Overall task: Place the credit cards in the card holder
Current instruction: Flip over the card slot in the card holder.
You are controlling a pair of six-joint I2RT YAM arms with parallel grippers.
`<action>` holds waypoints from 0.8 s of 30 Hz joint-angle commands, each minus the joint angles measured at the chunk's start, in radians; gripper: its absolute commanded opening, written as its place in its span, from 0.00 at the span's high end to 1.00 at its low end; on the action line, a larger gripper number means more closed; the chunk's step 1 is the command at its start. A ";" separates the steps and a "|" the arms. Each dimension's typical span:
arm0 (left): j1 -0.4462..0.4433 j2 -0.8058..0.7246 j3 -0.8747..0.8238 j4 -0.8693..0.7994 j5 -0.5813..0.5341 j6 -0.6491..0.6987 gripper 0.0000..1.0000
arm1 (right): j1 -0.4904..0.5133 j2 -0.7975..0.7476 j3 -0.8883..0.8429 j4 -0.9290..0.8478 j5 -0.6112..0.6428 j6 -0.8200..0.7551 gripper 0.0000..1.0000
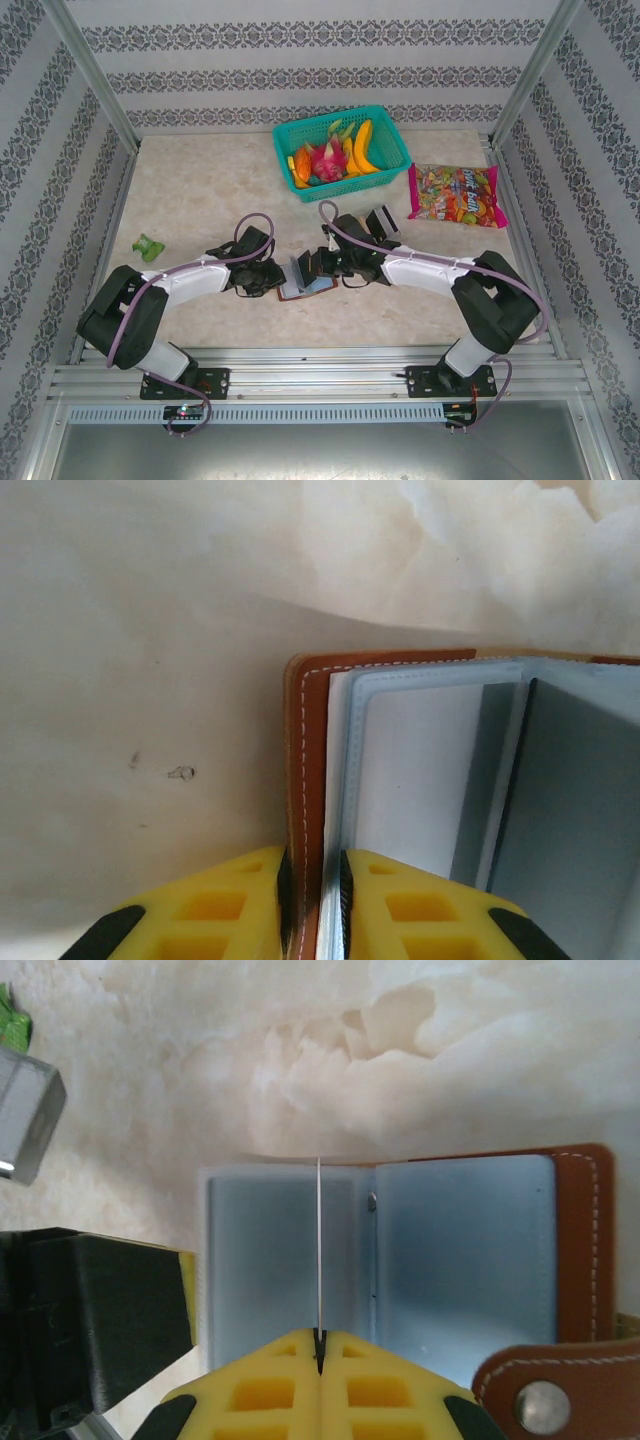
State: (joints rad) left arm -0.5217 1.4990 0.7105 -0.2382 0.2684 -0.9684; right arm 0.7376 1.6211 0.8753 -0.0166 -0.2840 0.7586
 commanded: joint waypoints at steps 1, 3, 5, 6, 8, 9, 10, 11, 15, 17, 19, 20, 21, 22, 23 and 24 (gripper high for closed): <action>0.006 -0.049 -0.018 0.001 -0.048 0.011 0.75 | 0.008 0.030 0.036 0.013 -0.023 0.016 1.00; 0.006 -0.070 -0.024 -0.013 -0.070 0.008 0.73 | 0.009 0.048 0.047 -0.004 -0.022 0.013 1.00; 0.006 -0.097 -0.028 -0.047 -0.105 0.001 0.68 | 0.009 0.054 0.051 -0.015 -0.012 0.008 1.00; 0.006 -0.112 -0.030 -0.061 -0.126 -0.004 0.67 | 0.009 0.052 0.051 -0.018 -0.011 0.008 1.00; 0.005 -0.149 -0.044 -0.082 -0.162 -0.016 0.66 | 0.005 0.044 0.046 -0.016 0.000 0.006 1.00; 0.006 -0.163 -0.050 -0.090 -0.177 -0.022 0.64 | 0.002 0.040 0.044 -0.016 0.000 0.007 1.00; 0.006 -0.181 -0.058 -0.088 -0.186 -0.026 0.60 | -0.001 0.040 0.044 -0.013 -0.004 0.007 1.00; 0.006 -0.196 -0.067 -0.078 -0.187 -0.026 0.58 | -0.005 0.039 0.042 -0.011 -0.011 0.007 1.00; 0.005 -0.204 -0.074 -0.002 -0.136 0.004 0.49 | -0.027 -0.002 0.021 -0.011 0.002 0.004 1.00; 0.006 -0.186 -0.063 0.013 -0.109 0.013 0.48 | -0.044 -0.029 0.009 -0.016 0.002 -0.003 1.00; 0.006 -0.172 -0.063 0.032 -0.094 0.013 0.48 | -0.060 -0.060 0.001 -0.040 0.020 -0.010 1.00; 0.005 -0.166 -0.065 0.046 -0.086 0.013 0.47 | -0.064 -0.075 -0.005 -0.047 0.033 -0.014 1.00; 0.006 -0.161 -0.067 0.057 -0.078 0.014 0.47 | -0.069 -0.090 -0.015 -0.050 0.045 -0.019 1.00; 0.006 -0.157 -0.068 0.065 -0.072 0.012 0.46 | -0.072 -0.099 -0.020 -0.050 0.049 -0.022 1.00; 0.006 -0.152 -0.068 0.077 -0.062 0.013 0.45 | -0.076 -0.101 -0.021 -0.057 0.044 -0.023 1.00; 0.005 -0.147 -0.068 0.082 -0.056 0.014 0.45 | -0.081 -0.104 -0.023 -0.062 0.043 -0.024 1.00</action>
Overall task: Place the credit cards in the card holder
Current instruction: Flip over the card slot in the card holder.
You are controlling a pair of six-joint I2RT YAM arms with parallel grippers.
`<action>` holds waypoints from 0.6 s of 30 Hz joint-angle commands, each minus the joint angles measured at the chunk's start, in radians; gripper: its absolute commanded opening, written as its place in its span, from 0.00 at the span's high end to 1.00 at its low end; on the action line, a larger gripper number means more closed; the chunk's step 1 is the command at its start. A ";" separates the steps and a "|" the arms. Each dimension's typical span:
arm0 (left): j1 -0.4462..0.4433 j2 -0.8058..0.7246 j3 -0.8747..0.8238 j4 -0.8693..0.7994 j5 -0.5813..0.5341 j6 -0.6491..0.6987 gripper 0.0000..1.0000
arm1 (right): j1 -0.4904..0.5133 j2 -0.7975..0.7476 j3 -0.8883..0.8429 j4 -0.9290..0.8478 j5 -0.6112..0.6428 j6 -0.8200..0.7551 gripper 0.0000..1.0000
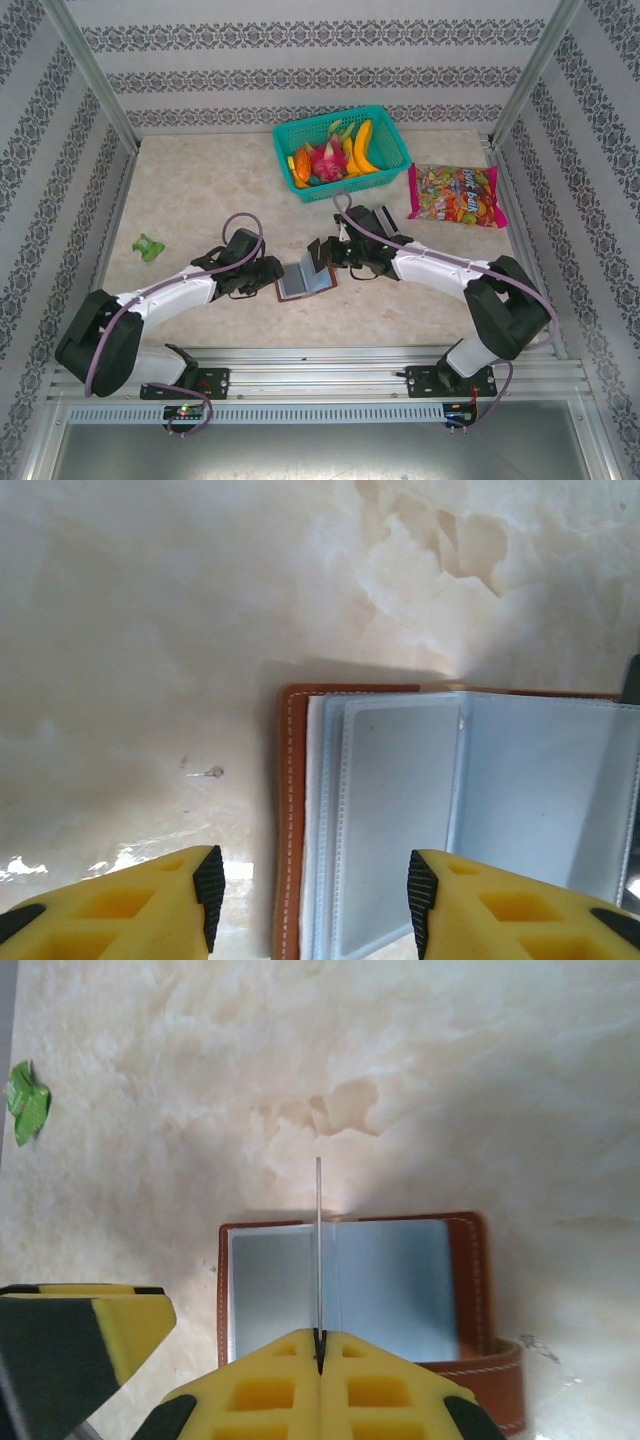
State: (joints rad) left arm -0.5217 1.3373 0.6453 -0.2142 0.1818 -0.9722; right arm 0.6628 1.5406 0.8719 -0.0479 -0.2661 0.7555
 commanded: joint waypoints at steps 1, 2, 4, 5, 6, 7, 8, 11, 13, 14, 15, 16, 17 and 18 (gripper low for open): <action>0.006 0.021 0.002 0.059 0.037 0.021 0.45 | -0.006 -0.029 -0.023 -0.034 0.032 -0.020 1.00; 0.006 0.028 0.008 0.058 0.044 0.024 0.45 | -0.002 -0.042 -0.030 -0.031 0.048 -0.019 1.00; 0.005 0.044 0.018 0.047 0.050 0.029 0.45 | 0.008 -0.079 -0.044 -0.021 0.079 -0.016 1.00; 0.006 0.053 0.022 0.039 0.052 0.030 0.45 | 0.016 -0.103 -0.044 -0.026 0.105 -0.020 1.00; 0.005 0.062 0.026 0.033 0.052 0.030 0.45 | 0.025 -0.123 -0.040 -0.033 0.126 -0.028 1.00; 0.005 0.069 0.025 0.030 0.052 0.029 0.45 | 0.030 -0.138 -0.034 -0.037 0.131 -0.034 1.00; 0.005 0.078 0.025 0.031 0.051 0.025 0.45 | 0.035 -0.148 -0.027 -0.038 0.127 -0.042 1.00; 0.004 0.095 0.026 0.040 0.059 0.021 0.46 | 0.047 -0.154 -0.018 -0.025 0.101 -0.051 1.00; 0.005 0.102 0.029 0.041 0.062 0.022 0.47 | 0.060 -0.161 -0.024 -0.018 0.120 -0.047 1.00; 0.005 0.106 0.031 0.039 0.063 0.024 0.48 | 0.064 -0.162 -0.036 0.009 0.114 -0.039 1.00; 0.004 0.109 0.033 0.038 0.062 0.026 0.49 | 0.064 -0.150 -0.044 0.032 0.092 -0.036 1.00; 0.005 0.112 0.033 0.037 0.063 0.027 0.49 | 0.064 -0.130 -0.040 0.039 0.072 -0.036 1.00; 0.005 0.115 0.034 0.039 0.063 0.026 0.51 | 0.062 -0.095 -0.029 0.035 0.043 -0.038 1.00; 0.004 0.119 0.033 0.043 0.062 0.026 0.52 | 0.063 -0.066 -0.025 0.033 0.033 -0.031 1.00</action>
State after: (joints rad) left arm -0.5217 1.4445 0.6495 -0.1898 0.2356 -0.9676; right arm 0.7181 1.4139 0.8387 -0.0376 -0.1921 0.7303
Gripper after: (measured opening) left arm 0.491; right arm 0.047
